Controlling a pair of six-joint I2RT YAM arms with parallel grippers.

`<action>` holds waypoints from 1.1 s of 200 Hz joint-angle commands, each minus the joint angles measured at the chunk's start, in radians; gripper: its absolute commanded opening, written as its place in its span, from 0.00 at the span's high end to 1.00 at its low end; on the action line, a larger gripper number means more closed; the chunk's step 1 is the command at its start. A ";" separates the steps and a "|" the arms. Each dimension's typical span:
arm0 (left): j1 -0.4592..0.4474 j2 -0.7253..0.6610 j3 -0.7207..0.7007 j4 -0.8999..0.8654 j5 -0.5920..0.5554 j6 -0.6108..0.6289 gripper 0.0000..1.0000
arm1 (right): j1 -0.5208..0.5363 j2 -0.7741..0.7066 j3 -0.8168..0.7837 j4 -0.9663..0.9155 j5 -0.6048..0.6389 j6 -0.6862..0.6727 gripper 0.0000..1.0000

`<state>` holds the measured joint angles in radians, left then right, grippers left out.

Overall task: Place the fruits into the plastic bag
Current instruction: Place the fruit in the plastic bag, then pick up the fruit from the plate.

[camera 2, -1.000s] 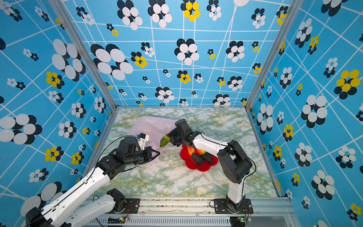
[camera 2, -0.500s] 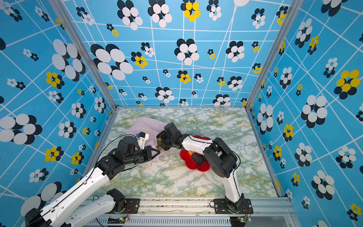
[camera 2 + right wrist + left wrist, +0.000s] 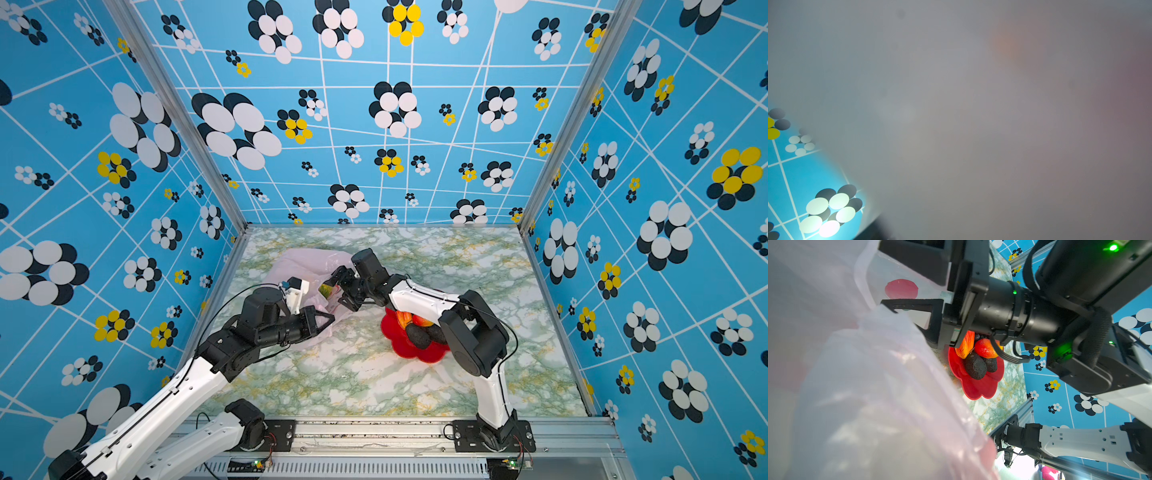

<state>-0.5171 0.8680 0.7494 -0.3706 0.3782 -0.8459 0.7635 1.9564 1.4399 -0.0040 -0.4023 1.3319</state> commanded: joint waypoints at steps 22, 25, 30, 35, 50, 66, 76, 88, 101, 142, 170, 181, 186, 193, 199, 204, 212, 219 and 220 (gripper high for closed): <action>0.006 -0.023 -0.004 -0.003 0.008 -0.009 1.00 | -0.011 -0.127 0.078 -0.304 0.051 -0.244 0.13; 0.006 -0.024 -0.004 -0.003 0.007 -0.008 1.00 | -0.012 -0.134 0.079 -0.314 0.056 -0.254 0.13; 0.006 -0.024 -0.004 -0.005 0.006 -0.010 1.00 | -0.012 -0.145 0.084 -0.334 0.061 -0.268 0.13; 0.007 -0.025 -0.004 -0.005 0.007 -0.010 1.00 | -0.012 -0.157 0.087 -0.353 0.068 -0.284 0.13; 0.008 -0.023 0.000 -0.008 0.007 -0.009 1.00 | -0.013 -0.191 0.107 -0.414 0.090 -0.336 0.12; 0.009 -0.015 0.003 -0.008 0.012 -0.005 1.00 | -0.012 -0.227 0.131 -0.483 0.119 -0.396 0.12; 0.009 -0.011 0.006 -0.008 0.015 -0.004 1.00 | -0.013 -0.253 0.145 -0.531 0.149 -0.439 0.11; 0.009 -0.006 0.008 -0.006 0.020 -0.002 1.00 | -0.013 -0.283 0.154 -0.586 0.187 -0.493 0.09; 0.010 -0.001 0.010 -0.007 0.025 -0.001 1.00 | -0.016 -0.313 0.153 -0.635 0.226 -0.542 0.07; 0.012 0.004 0.016 -0.018 0.034 0.005 1.00 | -0.042 -0.405 0.133 -0.743 0.337 -0.644 0.01; 0.014 0.003 0.019 -0.026 0.037 0.009 1.00 | -0.058 -0.469 0.103 -0.806 0.408 -0.683 0.01; 0.015 0.003 0.018 -0.026 0.037 0.008 1.00 | -0.063 -0.494 0.090 -0.830 0.436 -0.691 0.01; 0.016 0.003 0.018 -0.027 0.039 0.008 1.00 | -0.064 -0.507 0.081 -0.835 0.440 -0.701 0.01; 0.017 0.003 0.017 -0.026 0.039 0.007 1.00 | -0.067 -0.524 0.069 -0.843 0.448 -0.708 0.01; 0.017 0.004 0.017 -0.027 0.040 0.006 1.00 | -0.071 -0.539 0.059 -0.853 0.457 -0.711 0.01; 0.017 0.005 0.019 -0.026 0.041 0.005 1.00 | -0.077 -0.549 0.052 -0.867 0.466 -0.712 0.01; 0.018 0.006 0.020 -0.028 0.041 0.004 1.00 | -0.085 -0.563 0.044 -0.890 0.473 -0.711 0.01; 0.019 0.005 0.022 -0.032 0.041 0.004 1.00 | -0.093 -0.574 0.040 -0.916 0.479 -0.711 0.01; 0.019 0.005 0.023 -0.032 0.041 0.004 1.00 | -0.094 -0.575 0.040 -0.921 0.481 -0.712 0.01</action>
<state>-0.5095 0.8692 0.7490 -0.3824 0.4015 -0.8516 0.6933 1.4265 1.5074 -0.8108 0.0093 0.6601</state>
